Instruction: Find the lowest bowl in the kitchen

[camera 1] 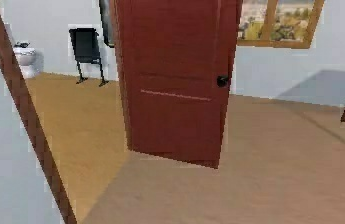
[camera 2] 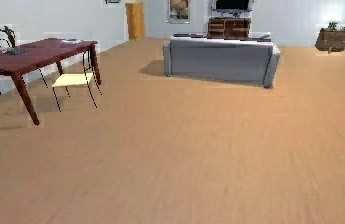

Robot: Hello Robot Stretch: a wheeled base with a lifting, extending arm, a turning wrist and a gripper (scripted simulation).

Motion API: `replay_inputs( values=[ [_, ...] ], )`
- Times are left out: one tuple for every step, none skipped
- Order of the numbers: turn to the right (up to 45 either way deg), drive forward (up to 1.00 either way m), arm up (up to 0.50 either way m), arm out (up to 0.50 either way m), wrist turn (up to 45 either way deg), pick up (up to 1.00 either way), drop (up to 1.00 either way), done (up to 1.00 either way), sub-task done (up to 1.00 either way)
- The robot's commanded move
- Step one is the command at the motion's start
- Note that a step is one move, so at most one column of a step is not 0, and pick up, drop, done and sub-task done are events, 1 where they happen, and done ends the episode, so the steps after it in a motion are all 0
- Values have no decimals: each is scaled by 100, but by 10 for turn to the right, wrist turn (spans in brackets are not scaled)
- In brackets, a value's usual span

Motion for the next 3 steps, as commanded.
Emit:
replay_inputs(
  values=[
    [0, 100, 0, 0, 0, 0, 0, 0, 0],
    [150, 0, 0, 0, 0, 0, 0, 0, 0],
    [0, 5, 0, 0, 0, 0, 0, 0, 0]
  ],
)
